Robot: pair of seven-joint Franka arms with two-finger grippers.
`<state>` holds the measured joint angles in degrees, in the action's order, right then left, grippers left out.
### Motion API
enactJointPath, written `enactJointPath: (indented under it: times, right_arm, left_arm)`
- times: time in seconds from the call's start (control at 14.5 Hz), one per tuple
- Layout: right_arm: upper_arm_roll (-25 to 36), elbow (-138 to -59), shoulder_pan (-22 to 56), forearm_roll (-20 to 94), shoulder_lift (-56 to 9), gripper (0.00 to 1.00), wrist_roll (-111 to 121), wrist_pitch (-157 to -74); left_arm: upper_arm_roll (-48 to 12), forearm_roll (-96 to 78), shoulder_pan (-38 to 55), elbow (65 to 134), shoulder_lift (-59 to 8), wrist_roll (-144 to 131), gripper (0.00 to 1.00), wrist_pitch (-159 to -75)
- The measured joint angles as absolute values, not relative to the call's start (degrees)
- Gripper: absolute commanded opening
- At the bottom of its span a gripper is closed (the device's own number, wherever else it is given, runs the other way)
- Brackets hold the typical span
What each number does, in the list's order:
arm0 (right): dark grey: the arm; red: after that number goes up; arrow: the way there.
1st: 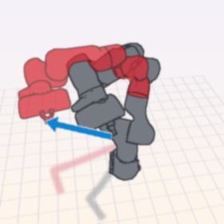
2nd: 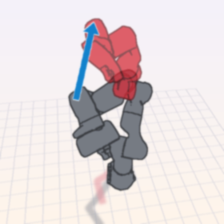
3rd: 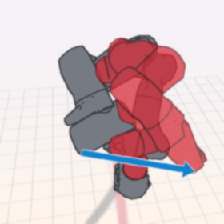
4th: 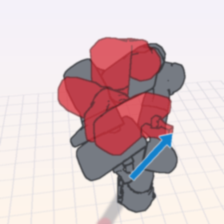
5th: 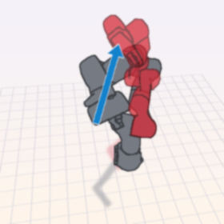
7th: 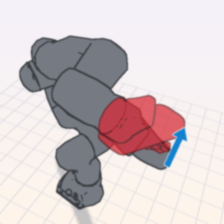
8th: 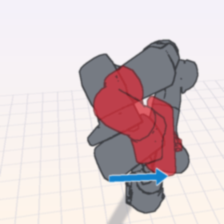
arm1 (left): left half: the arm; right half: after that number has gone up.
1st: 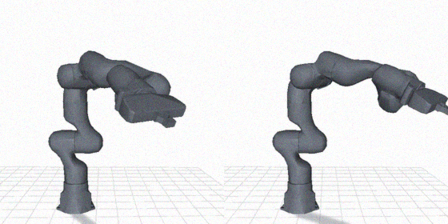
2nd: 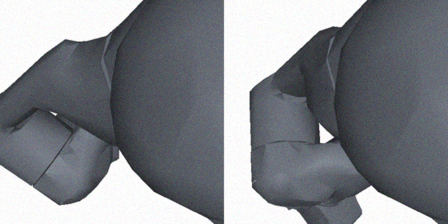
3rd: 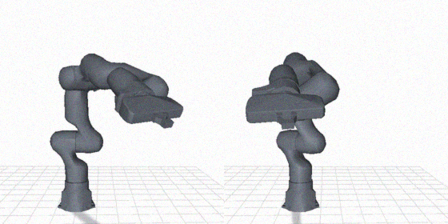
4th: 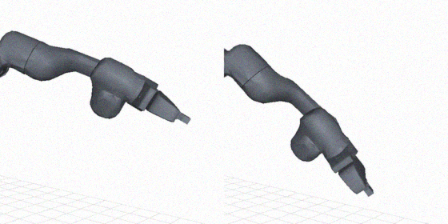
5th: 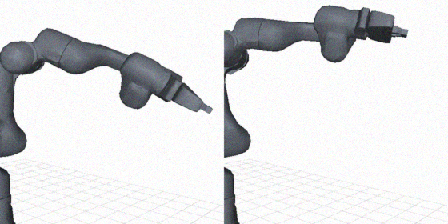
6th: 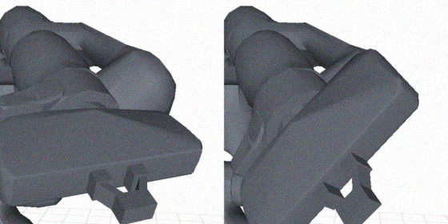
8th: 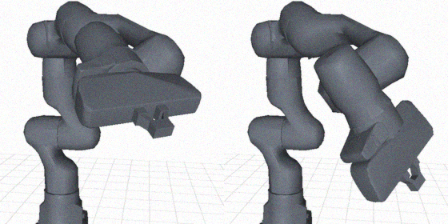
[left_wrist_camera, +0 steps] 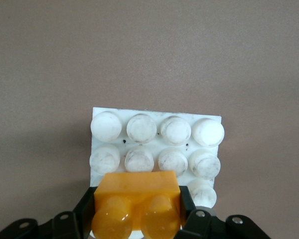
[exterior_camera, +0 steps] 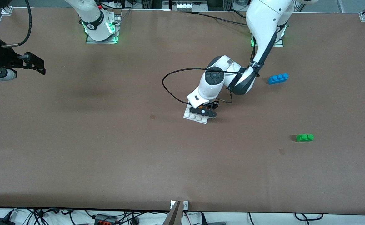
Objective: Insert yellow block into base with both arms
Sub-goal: 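Lower and press the yellow brick onto the base studs with the left gripper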
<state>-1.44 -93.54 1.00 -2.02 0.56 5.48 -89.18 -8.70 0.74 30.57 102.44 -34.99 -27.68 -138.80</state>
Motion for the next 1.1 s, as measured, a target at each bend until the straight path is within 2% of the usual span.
enactJointPath:
  times: [1.1]
  right_arm:
    - [-1.45,-93.54,1.0,-2.02,0.56,1.0,5.48,-89.18]
  left_arm:
    - [-8.1,3.48,32.46,102.45,-34.98,-27.63,0.49,-138.61]
